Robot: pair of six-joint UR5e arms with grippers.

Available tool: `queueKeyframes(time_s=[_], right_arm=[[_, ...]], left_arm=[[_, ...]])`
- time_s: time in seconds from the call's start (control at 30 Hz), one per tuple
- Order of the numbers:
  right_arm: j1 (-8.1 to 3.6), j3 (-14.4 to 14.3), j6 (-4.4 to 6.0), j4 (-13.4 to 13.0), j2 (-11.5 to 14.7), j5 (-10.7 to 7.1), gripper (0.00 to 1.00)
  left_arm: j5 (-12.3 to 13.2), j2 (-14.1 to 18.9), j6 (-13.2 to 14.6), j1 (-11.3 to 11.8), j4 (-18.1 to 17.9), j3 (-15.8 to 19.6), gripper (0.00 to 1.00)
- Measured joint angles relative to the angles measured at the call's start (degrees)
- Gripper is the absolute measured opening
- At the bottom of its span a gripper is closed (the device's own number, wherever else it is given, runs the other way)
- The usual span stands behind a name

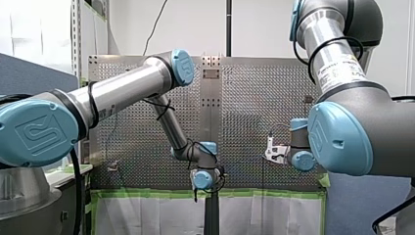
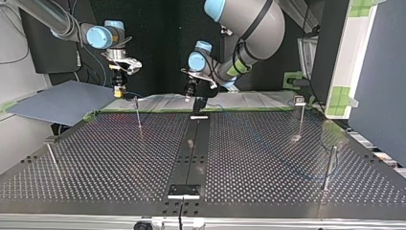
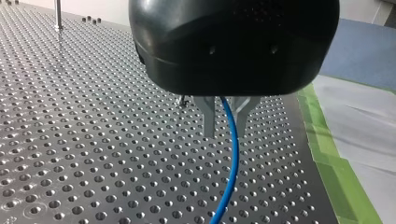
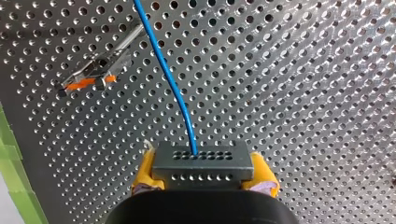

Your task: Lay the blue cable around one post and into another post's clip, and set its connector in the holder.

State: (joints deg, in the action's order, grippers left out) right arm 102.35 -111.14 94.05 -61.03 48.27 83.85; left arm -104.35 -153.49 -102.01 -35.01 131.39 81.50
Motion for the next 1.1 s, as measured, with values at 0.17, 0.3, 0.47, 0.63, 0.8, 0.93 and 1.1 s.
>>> queueKeyframes(time_s=[0.17,0.3,0.47,0.63,0.8,0.93,1.1], right_arm=[[0.00,0.00,-0.06,0.02,-0.01,0.00,0.00],[-0.03,0.00,-0.12,0.03,-0.01,0.00,0.00],[-0.26,0.00,-0.18,-0.01,-0.01,-0.03,0.00],[-0.33,0.00,-0.24,-0.04,-0.02,-0.03,0.00],[-0.37,0.00,-0.25,-0.08,-0.03,-0.02,0.00],[-0.44,0.00,-0.24,-0.22,-0.02,-0.02,0.00],[-0.51,0.00,-0.24,-0.49,-0.02,-0.06,0.00]], left_arm=[[0.06,0.00,-0.07,0.01,0.11,-0.02,0.20],[0.08,0.03,-0.10,0.07,0.65,-0.03,0.20],[-0.10,0.05,-0.01,0.28,2.25,-0.04,0.20],[-0.34,0.08,-0.01,0.33,2.70,-0.04,0.20],[-0.36,0.08,-0.03,0.35,2.62,-0.04,0.20],[-0.51,0.08,-0.24,0.36,2.48,-0.04,0.20],[-0.61,0.08,-0.60,0.37,2.14,-0.05,0.20]])
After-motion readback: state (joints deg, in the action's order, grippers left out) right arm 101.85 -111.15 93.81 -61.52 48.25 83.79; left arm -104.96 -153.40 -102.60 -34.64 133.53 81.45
